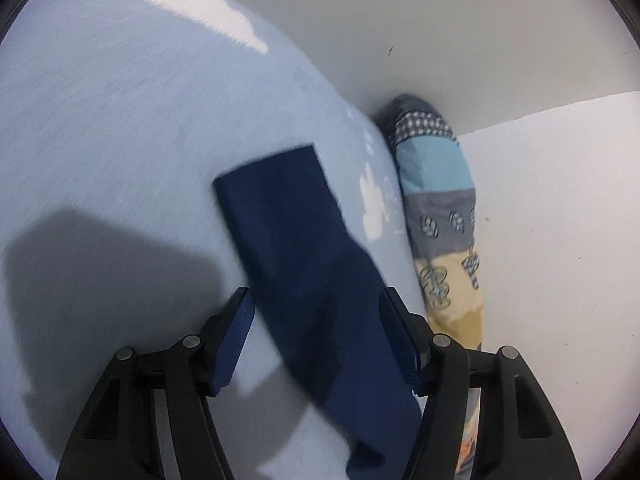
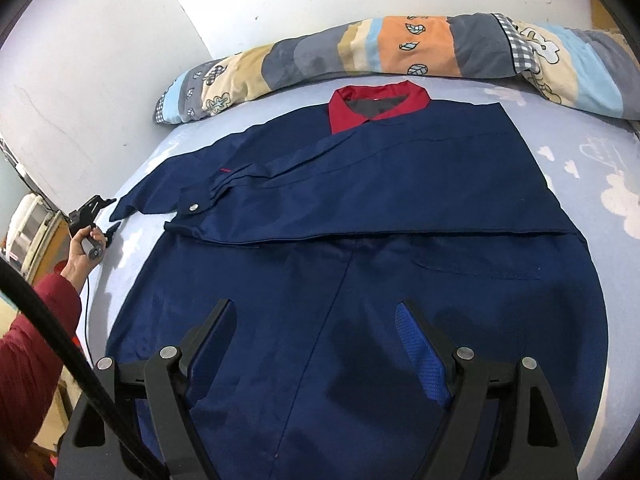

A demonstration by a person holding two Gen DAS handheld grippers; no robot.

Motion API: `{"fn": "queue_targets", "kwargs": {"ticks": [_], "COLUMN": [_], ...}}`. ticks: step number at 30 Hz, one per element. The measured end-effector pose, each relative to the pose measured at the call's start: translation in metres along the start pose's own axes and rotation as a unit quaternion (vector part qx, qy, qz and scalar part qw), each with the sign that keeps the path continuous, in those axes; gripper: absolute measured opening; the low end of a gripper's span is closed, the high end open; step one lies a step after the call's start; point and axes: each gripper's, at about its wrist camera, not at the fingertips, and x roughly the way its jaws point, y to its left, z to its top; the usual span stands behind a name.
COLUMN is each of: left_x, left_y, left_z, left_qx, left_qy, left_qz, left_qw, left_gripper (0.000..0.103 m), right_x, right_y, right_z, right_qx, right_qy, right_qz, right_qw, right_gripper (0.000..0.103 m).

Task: Fold large clothes
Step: 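Grasp the other sleeve cuff with the left tool and lift it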

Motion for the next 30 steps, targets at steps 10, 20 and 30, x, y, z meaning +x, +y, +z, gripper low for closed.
{"fn": "queue_targets", "kwargs": {"ticks": [10, 20, 30], "left_x": [0.027, -0.028, -0.081], "left_y": [-0.006, -0.105, -0.295], "left_z": [0.002, 0.003, -0.050], "left_qx": [0.014, 0.120, 0.237], "left_qy": [-0.047, -0.050, -0.039], "left_qz": [-0.013, -0.035, -0.097], "left_qw": [0.9987, 0.9909, 0.9658], "left_gripper": [0.004, 0.004, 0.004], "right_x": [0.008, -0.024, -0.088], "right_y": [0.001, -0.024, -0.032], "right_z": [0.000, 0.008, 0.012], "right_qx": [-0.012, 0.050, 0.063], "right_qy": [-0.008, -0.050, -0.124], "right_qz": [-0.014, -0.002, -0.006], "right_qw": [1.000, 0.998, 0.990], "right_gripper": [0.086, 0.086, 0.086]}}
